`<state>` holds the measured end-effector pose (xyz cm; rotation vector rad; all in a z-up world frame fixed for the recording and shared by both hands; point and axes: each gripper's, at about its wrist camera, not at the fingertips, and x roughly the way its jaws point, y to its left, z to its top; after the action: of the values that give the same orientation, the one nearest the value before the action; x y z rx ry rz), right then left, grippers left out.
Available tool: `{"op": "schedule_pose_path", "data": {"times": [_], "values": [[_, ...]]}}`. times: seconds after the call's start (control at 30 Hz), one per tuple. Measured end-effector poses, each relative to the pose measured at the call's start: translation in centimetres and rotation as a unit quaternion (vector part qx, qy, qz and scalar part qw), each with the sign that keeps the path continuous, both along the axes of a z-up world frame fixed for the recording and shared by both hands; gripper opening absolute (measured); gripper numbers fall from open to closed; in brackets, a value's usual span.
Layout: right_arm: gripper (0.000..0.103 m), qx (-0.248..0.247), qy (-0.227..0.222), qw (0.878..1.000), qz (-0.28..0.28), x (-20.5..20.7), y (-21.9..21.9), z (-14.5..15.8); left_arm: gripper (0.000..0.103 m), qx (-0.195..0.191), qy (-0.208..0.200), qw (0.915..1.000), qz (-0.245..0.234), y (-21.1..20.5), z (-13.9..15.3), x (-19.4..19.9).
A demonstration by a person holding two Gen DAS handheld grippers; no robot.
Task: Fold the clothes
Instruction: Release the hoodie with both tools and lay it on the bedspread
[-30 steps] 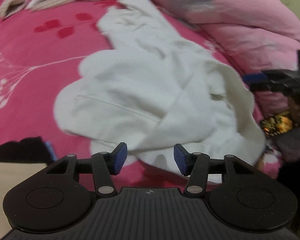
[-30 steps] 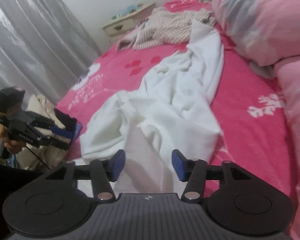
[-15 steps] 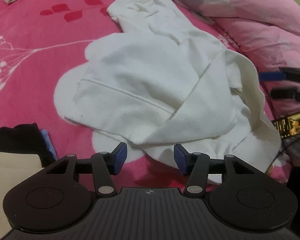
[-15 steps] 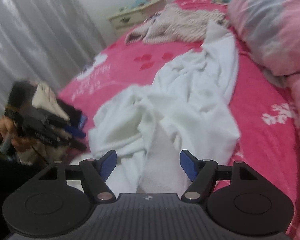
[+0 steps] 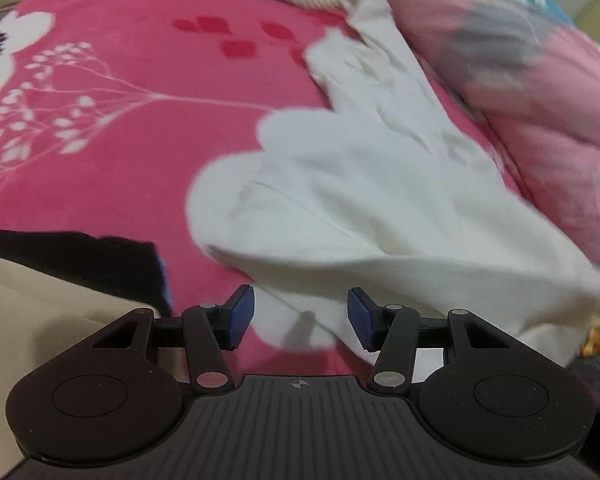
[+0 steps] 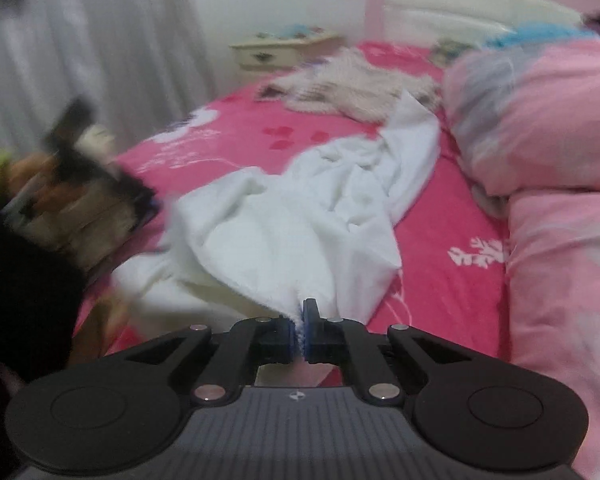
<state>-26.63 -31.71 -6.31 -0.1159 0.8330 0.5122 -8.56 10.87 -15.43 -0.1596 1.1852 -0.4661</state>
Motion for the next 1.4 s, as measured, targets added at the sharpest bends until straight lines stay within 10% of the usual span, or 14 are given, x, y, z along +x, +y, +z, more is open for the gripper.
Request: {"op": "schedule_pose_path", "data": {"times": [0.27,0.57,0.87,1.03,1.3,1.4], "values": [[0.005,-0.133,-0.006,0.987,0.092,-3.4,3.1,-4.1,0.055,0.019,-0.02,0.9993,0.025,0.8,0.6,2.7],[0.005,-0.15,-0.007,0.975,0.162,-4.5,4.5,-5.2,0.061,-0.062,-0.005,0.9949,0.079,2.1,0.9,5.0],[0.011,-0.072,0.011,0.993,0.096,-3.4,1.9,-3.6,0.041,0.055,0.027,0.9965,-0.058,-3.1,-3.0,4.6],[0.057,-0.01,0.058,0.995,0.075,-2.6,0.1,-3.2,0.041,0.168,0.006,0.9714,-0.168,-4.7,-2.8,1.5],[0.067,0.186,0.076,0.977,-0.067,0.2,-5.8,-1.0,0.056,0.06,-0.038,0.9956,-0.061,-1.1,2.5,3.3],[0.067,0.182,0.087,0.967,-0.154,1.7,-6.9,-1.7,0.056,0.057,-0.025,0.9972,-0.042,-2.0,1.0,4.8]]}}
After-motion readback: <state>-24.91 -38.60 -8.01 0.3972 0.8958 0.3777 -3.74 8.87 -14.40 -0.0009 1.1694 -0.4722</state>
